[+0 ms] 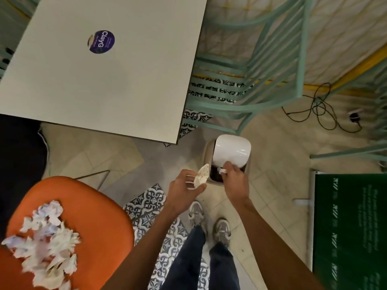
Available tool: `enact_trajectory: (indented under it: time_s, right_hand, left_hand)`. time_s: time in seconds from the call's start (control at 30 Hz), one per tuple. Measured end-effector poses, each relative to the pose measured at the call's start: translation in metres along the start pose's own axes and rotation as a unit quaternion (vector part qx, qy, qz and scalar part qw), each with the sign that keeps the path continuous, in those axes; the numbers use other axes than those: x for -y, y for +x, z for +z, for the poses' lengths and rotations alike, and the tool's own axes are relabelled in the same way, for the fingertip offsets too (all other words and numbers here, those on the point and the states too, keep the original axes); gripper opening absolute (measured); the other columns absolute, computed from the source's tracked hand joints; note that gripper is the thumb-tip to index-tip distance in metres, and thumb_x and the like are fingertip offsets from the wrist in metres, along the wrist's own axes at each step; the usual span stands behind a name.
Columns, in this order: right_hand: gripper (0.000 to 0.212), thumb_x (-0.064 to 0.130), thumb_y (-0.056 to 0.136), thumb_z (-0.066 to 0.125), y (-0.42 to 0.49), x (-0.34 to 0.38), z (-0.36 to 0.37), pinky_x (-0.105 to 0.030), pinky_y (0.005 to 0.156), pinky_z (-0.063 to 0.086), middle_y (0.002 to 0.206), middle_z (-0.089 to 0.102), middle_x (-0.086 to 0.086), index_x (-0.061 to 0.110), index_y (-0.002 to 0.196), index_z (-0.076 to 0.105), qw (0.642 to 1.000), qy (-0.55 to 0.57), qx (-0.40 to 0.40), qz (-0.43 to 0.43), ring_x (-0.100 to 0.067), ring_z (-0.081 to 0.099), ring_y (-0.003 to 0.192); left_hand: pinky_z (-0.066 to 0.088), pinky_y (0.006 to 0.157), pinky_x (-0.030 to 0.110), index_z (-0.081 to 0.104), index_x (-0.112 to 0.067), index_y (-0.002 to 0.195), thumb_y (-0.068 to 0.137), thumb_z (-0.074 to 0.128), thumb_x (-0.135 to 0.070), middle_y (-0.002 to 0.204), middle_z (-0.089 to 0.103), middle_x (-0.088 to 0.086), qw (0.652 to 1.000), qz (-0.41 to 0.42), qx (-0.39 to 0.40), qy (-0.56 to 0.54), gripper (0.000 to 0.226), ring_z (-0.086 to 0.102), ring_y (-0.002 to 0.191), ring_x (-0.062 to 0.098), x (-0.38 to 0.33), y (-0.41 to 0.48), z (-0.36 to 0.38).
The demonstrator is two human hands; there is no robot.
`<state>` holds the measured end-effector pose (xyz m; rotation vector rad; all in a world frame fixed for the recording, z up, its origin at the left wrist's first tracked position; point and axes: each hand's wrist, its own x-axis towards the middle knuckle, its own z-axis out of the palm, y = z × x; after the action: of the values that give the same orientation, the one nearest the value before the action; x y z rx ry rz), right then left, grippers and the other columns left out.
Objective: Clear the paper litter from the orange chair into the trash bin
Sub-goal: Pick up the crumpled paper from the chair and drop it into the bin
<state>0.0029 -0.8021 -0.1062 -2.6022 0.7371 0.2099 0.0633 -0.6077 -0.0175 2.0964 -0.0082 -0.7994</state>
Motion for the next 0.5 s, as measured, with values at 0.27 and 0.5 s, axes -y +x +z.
enact_trajectory:
  time_s: [0.27,0.5]
  right_hand:
    - [0.038,0.012,0.107,0.059,-0.015,0.002,-0.019,-0.022,0.093,0.060,0.126,0.073,0.010,0.036,0.135,0.064,0.939,0.342,0.034,0.013,-0.002,0.072,0.107]
    - [0.022,0.026,0.108,0.063,-0.029,-0.013,-0.037,-0.012,0.084,0.054,0.121,0.072,0.011,0.032,0.127,0.074,0.947,0.319,0.015,-0.015,-0.007,0.067,0.108]
  left_hand:
    - [0.066,0.077,0.034,0.062,-0.011,0.112,0.097,0.070,-0.017,0.109,0.073,0.007,0.997,-0.052,0.046,-0.021,0.018,0.075,0.089,0.015,-0.003,0.033,0.032]
    - [0.065,0.085,0.036,0.068,-0.007,0.115,0.103,0.061,-0.008,0.109,0.073,0.010,0.997,-0.023,0.068,0.004,0.013,0.074,0.094,0.023,-0.006,0.046,0.050]
